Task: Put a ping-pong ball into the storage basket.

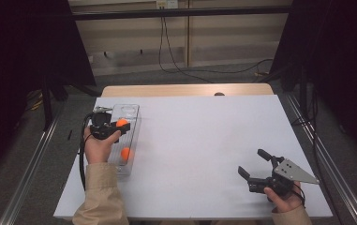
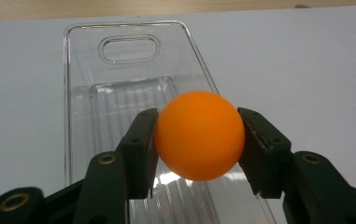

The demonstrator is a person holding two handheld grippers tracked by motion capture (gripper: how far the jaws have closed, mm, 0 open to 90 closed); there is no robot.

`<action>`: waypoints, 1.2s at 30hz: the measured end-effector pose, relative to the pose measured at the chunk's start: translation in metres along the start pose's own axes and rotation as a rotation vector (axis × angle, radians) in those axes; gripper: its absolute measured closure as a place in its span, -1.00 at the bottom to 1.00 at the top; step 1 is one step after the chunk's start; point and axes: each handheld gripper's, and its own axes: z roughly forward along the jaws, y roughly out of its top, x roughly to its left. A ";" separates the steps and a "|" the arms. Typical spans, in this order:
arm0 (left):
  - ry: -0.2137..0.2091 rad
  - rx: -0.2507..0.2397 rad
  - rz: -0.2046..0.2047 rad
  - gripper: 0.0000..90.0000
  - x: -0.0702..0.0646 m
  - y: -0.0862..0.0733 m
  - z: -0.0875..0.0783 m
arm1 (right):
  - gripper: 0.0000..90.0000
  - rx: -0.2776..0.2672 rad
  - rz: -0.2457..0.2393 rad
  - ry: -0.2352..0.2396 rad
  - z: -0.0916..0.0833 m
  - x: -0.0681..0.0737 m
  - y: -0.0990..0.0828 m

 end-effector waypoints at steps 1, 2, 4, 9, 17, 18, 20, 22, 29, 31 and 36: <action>0.001 -0.001 -0.003 0.13 0.000 0.000 0.000 | -0.89 0.000 -0.001 0.000 0.000 0.000 0.000; 0.000 -0.001 -0.002 0.13 0.000 0.000 0.000 | -0.89 -0.001 0.000 0.000 0.000 0.000 0.000; 0.005 -0.001 0.001 0.13 0.000 0.000 0.000 | -0.89 -0.003 0.002 -0.001 0.000 0.000 0.000; 0.014 0.004 -0.002 0.13 0.002 -0.001 0.000 | -0.89 0.000 -0.001 0.000 0.000 0.000 0.000; 0.024 0.015 0.000 0.13 0.003 -0.002 0.002 | -0.89 -0.001 -0.001 0.002 0.000 0.001 0.000; 0.025 0.015 0.002 0.13 0.003 -0.002 0.003 | -0.89 -0.001 -0.002 0.002 -0.001 0.001 0.000; 0.027 0.016 -0.004 0.13 0.003 -0.002 0.004 | -0.89 -0.001 0.000 0.001 -0.001 0.001 0.000; 0.026 0.022 -0.004 0.13 0.004 -0.003 0.005 | -0.89 -0.001 0.001 0.001 -0.001 0.000 0.000; 0.024 0.020 -0.011 0.13 0.004 -0.004 0.005 | -0.89 -0.001 -0.001 0.002 -0.001 0.001 0.000; 0.029 0.021 -0.008 0.13 0.005 -0.004 0.005 | -0.89 -0.001 0.000 0.001 -0.001 0.001 0.000; 0.033 0.023 -0.011 0.13 0.006 -0.004 0.006 | -0.89 -0.001 -0.001 0.002 -0.001 0.001 0.000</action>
